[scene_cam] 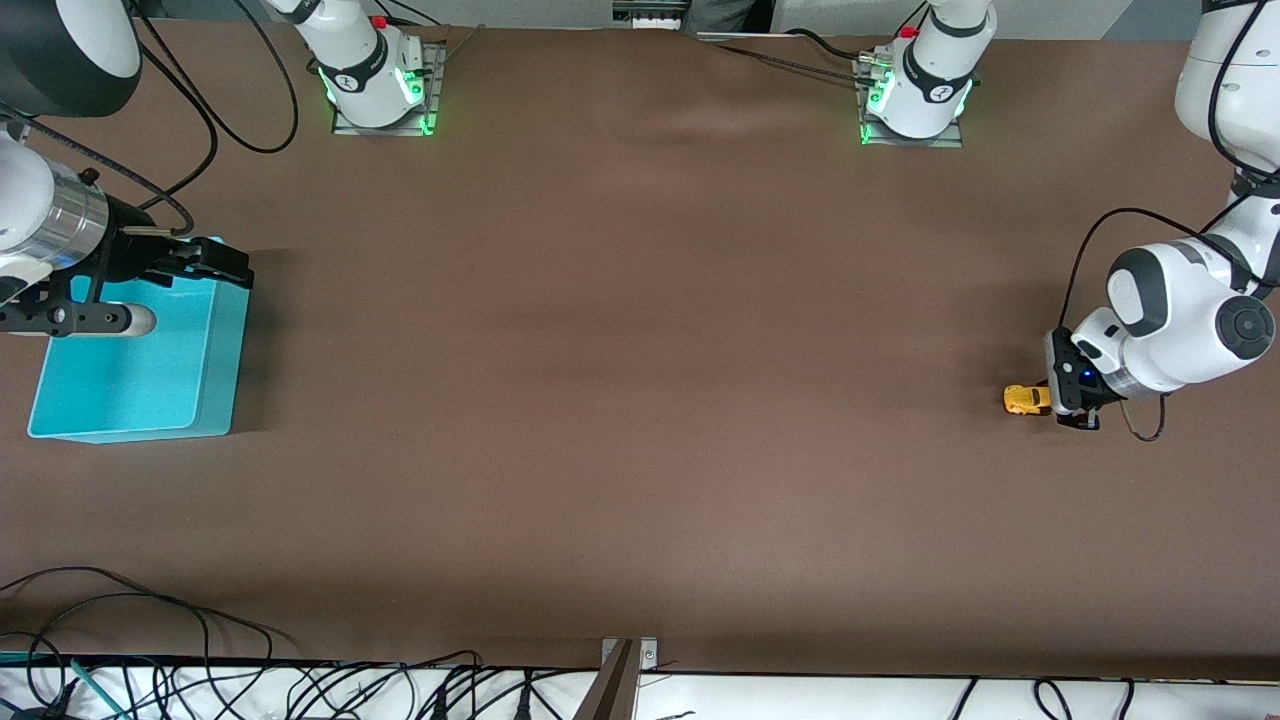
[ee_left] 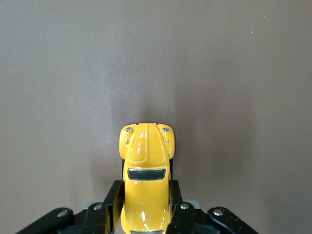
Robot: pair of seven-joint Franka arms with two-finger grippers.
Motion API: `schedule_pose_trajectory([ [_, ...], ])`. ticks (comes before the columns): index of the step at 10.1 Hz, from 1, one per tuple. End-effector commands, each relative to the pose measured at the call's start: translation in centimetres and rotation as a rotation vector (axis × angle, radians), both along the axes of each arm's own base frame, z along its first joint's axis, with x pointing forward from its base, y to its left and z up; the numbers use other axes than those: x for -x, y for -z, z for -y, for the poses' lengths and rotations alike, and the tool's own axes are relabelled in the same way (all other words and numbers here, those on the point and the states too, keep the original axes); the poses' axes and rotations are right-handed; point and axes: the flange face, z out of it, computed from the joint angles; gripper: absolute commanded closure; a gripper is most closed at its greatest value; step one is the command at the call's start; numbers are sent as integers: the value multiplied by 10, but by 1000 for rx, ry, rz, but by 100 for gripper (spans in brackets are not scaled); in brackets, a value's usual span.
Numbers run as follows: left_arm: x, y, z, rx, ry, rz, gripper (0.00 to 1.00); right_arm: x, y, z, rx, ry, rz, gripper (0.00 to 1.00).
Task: Wind up and store yellow beetle car
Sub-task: 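Drag the car backward along the table with the left gripper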
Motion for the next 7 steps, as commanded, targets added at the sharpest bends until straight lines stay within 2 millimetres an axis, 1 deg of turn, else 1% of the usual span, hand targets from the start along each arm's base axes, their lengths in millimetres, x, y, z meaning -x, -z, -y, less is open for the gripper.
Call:
schedule_pose_trajectory([
  [1, -1, 30, -15, 1, 15, -13, 79, 0, -3, 1, -23, -9, -6, 0],
  [2, -1, 30, -15, 1, 14, -13, 79, 0, -3, 1, -23, -9, -6, 0],
  [3, 0, 30, -19, 1, 8, -13, 77, 1, -3, 0, -23, -10, -6, 0],
  [4, 0, 29, -20, 1, 7, -12, 61, 1, -3, 0, -23, -10, -6, 0],
  [5, -1, 25, -21, -1, 31, -4, 4, 1, -3, 0, -23, -10, -6, 0],
  [6, -6, 15, -19, -1, 71, 12, 0, 1, -3, 0, -23, -10, -6, 0],
  [7, -11, 1, -18, -4, 78, 22, 0, 1, -3, 0, -23, -10, -6, 0],
])
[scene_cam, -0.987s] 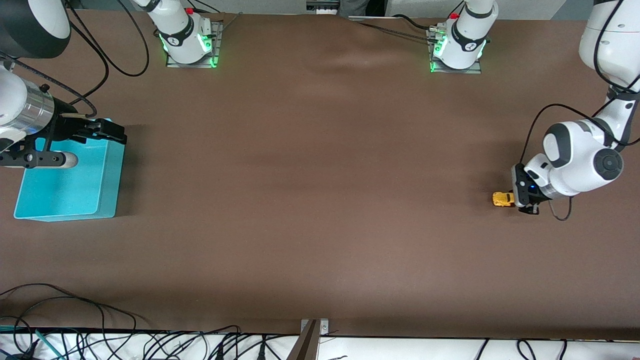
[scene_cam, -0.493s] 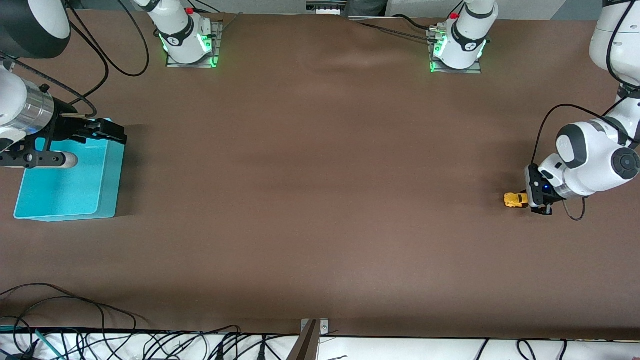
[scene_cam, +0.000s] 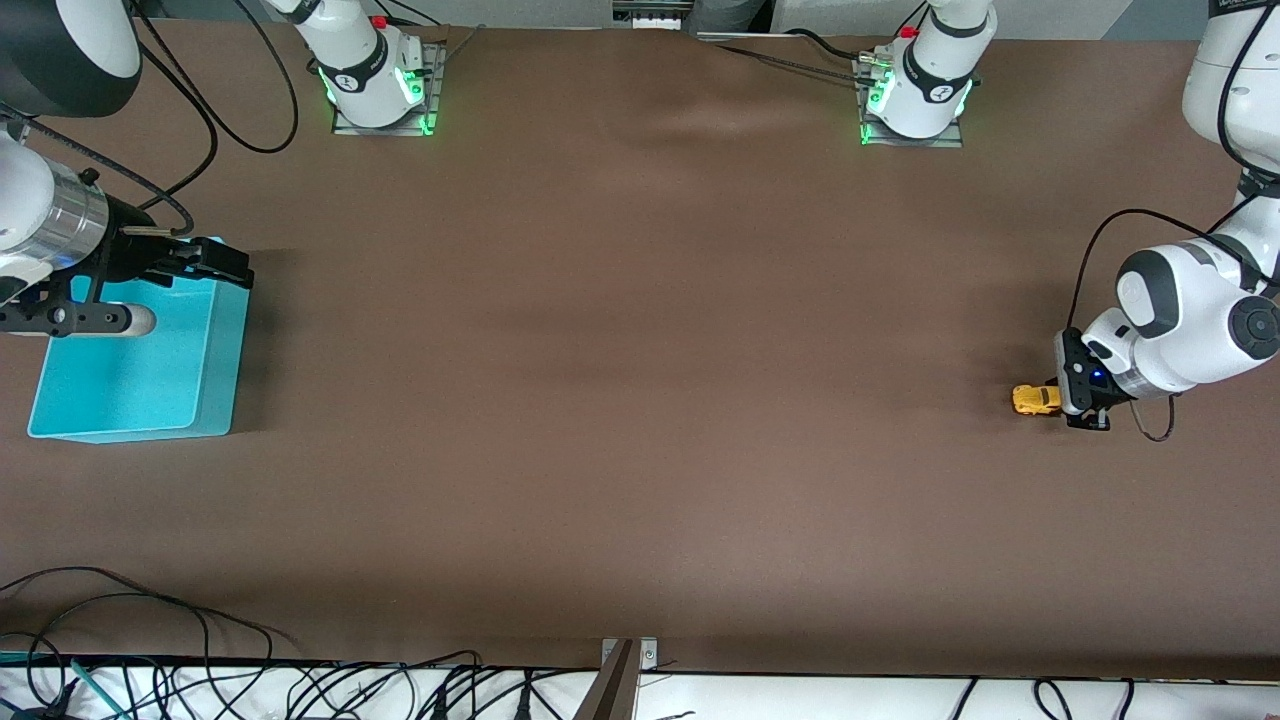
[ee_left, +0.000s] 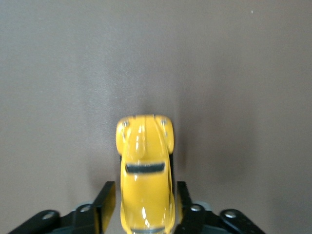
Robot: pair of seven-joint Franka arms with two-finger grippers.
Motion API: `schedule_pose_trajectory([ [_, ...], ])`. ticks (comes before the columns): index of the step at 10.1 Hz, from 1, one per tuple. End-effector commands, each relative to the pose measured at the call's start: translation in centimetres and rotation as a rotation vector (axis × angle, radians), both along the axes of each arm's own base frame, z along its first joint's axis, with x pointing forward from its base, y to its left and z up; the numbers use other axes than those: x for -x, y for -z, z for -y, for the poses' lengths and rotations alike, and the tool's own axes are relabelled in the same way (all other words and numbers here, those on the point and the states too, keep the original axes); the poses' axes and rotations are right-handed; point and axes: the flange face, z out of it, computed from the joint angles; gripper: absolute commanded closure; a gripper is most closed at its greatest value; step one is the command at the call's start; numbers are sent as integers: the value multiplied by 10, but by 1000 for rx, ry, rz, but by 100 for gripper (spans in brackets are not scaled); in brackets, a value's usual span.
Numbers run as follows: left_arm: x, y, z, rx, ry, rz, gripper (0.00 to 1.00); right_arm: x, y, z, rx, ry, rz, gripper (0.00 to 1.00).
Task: Wind up and store yellow beetle car
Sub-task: 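Open the left gripper, releasing the car to roll toward the bin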
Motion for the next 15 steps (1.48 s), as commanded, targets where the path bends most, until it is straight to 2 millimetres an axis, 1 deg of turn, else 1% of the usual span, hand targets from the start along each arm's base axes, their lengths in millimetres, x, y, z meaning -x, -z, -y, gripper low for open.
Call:
schedule_pose_trajectory([
  [1, -11, -17, -5, -3, 35, 14, 0, 1, -3, 0, -23, -12, -6, 0],
  [2, -15, -37, -1, -8, 37, 14, 0, 1, -3, 0, -23, -12, -6, 0],
  [3, -18, -54, 8, -1, 45, -3, 0, 1, -3, 0, -23, -10, -6, 0],
  [4, -22, -68, 10, 3, 41, -22, 0, 1, -3, 0, -23, -10, -6, 0],
  [5, -28, -83, 14, 11, 21, -50, 0, 1, -3, 0, -23, -10, -6, 0],
  [6, -36, -103, 24, 19, 13, -72, 0, 0, -3, 1, -23, -9, -6, 0],
  [8, -39, -140, 36, 15, -78, -142, 0, 0, -3, 2, -20, -10, -6, 0],
  [10, -41, -176, 60, 5, -140, -178, 0, 0, -3, 5, -11, -23, -5, 0],
  [12, -42, -197, 84, -12, -184, -211, 0, -2, 1, 9, -10, -16, -12, 0],
  [14, -38, -214, 84, -48, -215, -207, 0, -2, 2, 10, -10, -14, -14, 0],
  [15, -35, -217, 87, -55, -243, -225, 0, -3, 4, 13, -8, -8, -17, 0],
])
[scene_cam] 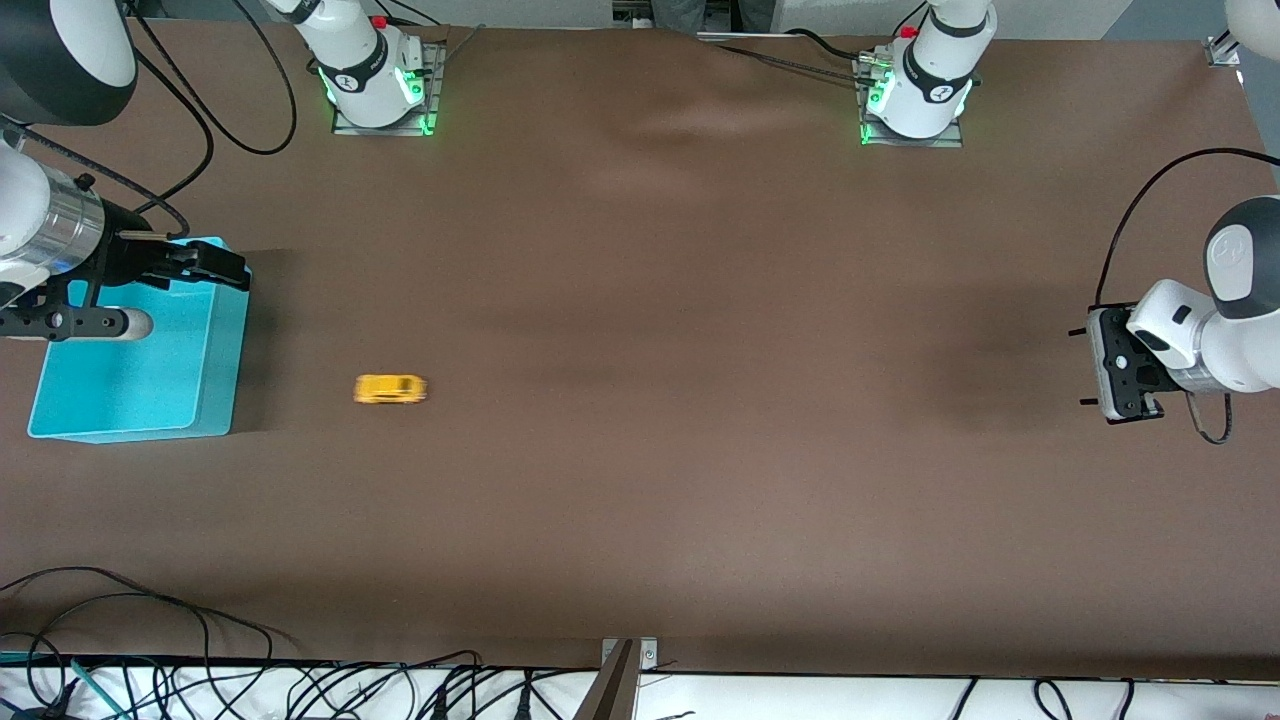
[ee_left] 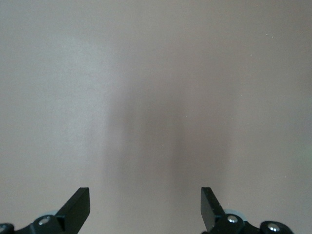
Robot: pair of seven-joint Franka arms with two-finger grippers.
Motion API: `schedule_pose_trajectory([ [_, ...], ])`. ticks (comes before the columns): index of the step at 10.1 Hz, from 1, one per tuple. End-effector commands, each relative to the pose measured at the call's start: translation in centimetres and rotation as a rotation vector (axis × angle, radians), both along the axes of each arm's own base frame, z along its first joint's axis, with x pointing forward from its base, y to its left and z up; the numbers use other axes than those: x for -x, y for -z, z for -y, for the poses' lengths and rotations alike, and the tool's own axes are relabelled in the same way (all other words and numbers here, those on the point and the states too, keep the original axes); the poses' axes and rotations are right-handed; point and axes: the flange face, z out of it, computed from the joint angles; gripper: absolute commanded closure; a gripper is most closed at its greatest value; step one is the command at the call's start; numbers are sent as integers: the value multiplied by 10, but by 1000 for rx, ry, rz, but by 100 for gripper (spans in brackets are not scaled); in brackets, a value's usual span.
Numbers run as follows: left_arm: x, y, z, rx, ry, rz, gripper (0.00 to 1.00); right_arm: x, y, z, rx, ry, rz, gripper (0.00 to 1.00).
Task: Wind up and store yellow beetle car
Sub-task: 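Open the left gripper, releasing the car to roll toward the bin, then reach the right gripper toward the car beside the blue bin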
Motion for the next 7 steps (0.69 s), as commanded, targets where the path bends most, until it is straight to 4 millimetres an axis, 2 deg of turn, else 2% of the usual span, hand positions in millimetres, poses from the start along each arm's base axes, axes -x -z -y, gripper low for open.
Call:
schedule_pose_trajectory([
  [1, 8, -23, 3, -54, -69, -20, 0, 0, -3, 5, -8, -8, -5, 0],
  [4, 17, -61, 26, -101, -211, -11, 0, 7, 2, 2, -18, -48, -60, 0],
  [5, 20, -75, 45, -109, -247, 4, 0, 7, 4, 1, -28, -153, -62, 0],
  [7, 27, -115, 74, -147, -386, 12, 0, 1, 22, 4, -45, -403, -65, 0],
])
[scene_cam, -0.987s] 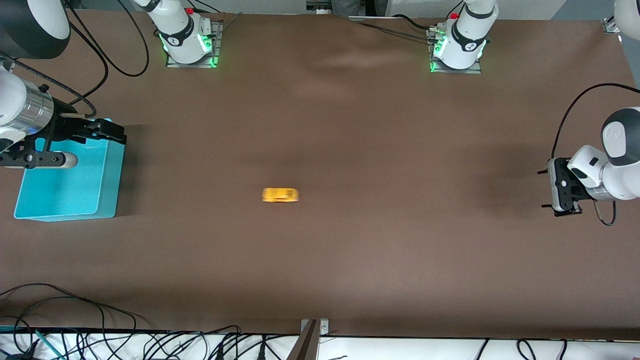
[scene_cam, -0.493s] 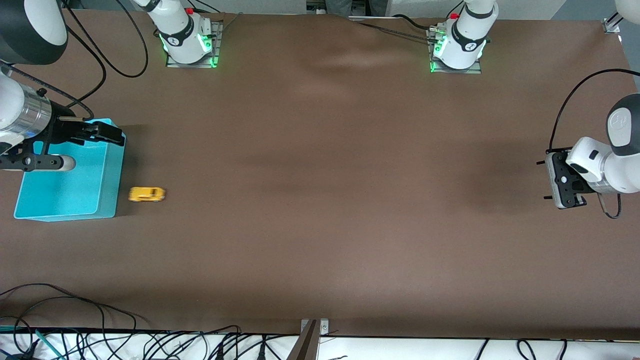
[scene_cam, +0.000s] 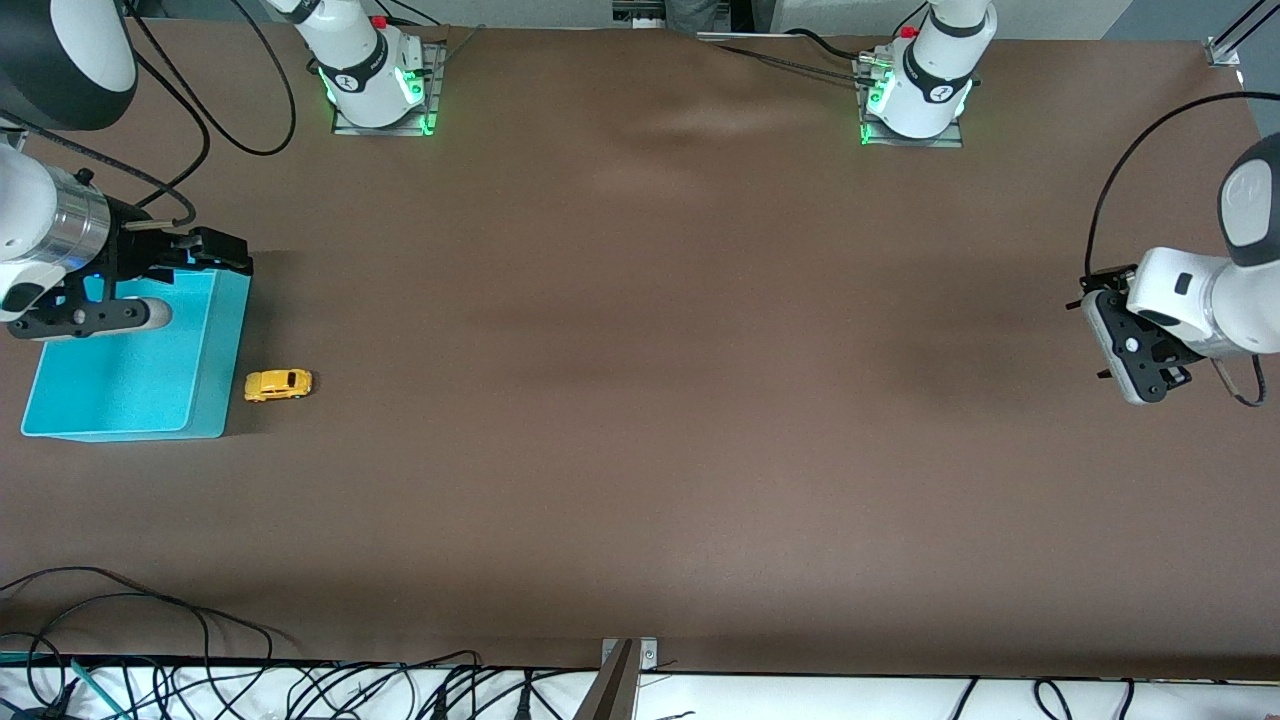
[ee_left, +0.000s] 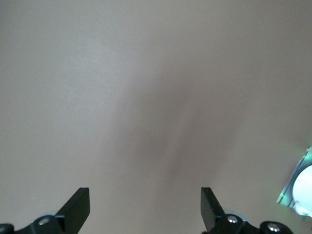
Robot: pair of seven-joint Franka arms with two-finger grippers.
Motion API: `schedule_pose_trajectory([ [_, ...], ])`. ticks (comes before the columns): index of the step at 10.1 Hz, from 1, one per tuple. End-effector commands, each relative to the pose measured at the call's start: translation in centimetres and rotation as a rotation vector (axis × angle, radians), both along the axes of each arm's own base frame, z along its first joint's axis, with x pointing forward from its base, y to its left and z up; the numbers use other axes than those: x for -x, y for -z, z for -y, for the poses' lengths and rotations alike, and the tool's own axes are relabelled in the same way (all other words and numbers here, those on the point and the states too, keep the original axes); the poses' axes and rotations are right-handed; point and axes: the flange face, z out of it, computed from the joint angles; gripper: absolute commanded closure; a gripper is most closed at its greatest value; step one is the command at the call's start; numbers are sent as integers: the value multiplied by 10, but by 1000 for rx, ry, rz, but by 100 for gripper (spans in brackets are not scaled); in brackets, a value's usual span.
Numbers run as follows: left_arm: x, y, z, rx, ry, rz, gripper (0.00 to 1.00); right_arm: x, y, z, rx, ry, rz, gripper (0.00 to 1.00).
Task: Wind up and store yellow beetle car
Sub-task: 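Reach the right gripper toward the car beside the blue bin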
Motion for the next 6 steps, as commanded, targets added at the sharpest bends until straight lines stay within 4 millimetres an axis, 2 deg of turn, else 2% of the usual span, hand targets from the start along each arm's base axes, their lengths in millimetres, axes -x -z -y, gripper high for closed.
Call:
schedule_pose_trajectory([
  [1, 9, -49, 22, -54, -198, -8, 0, -7, 26, 6, -35, -340, -21, 0],
  [2, 12, -59, 39, -69, -262, -15, 0, -11, 39, 8, -59, -523, 4, 0],
  [4, 20, -82, 50, -51, -370, -50, 0, -16, 67, 25, -98, -758, 44, 0],
  [5, 27, -95, 56, -36, -480, -50, 0, -19, 89, 37, -114, -857, 52, 0],
  [6, 37, -107, 79, -74, -553, -31, 0, -21, 115, 49, -132, -936, 33, 0],
])
